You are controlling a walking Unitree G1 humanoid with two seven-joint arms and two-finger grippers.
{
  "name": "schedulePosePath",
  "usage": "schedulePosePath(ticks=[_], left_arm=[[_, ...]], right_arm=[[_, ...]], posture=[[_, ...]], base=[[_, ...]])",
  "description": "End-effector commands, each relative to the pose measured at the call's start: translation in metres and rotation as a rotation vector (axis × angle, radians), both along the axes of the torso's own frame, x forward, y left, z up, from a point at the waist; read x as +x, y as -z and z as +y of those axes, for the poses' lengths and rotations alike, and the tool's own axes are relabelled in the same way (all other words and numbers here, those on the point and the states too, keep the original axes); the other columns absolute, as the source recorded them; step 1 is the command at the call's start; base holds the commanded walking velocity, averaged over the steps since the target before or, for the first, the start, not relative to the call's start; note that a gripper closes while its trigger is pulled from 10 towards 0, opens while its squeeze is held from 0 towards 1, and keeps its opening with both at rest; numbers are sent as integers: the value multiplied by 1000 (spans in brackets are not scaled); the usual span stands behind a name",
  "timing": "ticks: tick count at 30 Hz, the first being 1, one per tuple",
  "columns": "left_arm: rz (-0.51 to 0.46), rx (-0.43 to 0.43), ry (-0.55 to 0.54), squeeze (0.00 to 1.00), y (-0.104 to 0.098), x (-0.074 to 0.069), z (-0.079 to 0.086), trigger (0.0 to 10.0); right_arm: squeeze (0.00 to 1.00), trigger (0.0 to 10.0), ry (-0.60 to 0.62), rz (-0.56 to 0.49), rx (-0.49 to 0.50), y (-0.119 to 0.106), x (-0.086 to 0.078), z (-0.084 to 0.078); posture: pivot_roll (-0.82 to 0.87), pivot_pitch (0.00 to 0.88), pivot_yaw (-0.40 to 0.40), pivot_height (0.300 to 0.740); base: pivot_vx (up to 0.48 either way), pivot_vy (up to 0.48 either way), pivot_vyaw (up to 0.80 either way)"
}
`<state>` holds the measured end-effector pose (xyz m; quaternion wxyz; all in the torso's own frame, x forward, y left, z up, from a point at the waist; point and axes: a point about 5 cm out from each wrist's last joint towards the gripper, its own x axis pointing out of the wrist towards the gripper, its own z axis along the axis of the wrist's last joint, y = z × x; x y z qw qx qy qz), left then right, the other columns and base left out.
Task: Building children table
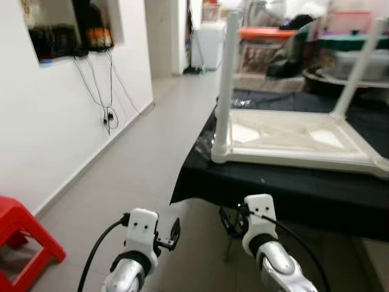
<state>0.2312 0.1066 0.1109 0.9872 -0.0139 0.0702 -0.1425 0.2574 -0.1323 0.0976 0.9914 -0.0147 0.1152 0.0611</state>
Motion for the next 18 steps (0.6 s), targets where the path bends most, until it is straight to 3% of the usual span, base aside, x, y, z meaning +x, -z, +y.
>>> schedulePosePath(ticks=[1,9,18], left_arm=[[23,18,-21,0,6,-3,5,10000],[11,22,-28,0,4,-3,6,10000],[-2,19,-40,0,1,-2,8,10000]], right_arm=[[0,10000,-8,0,2,-1,0,3],[0,10000,-11,-1,-1,-2,-1,4],[0,10000,-24,-12,-12,-3,-1,5]], posture=[[55,0,-41,740],[56,0,-40,740],[58,1,-40,740]], base=[[0,0,0],[0,0,0],[0,0,-769]])
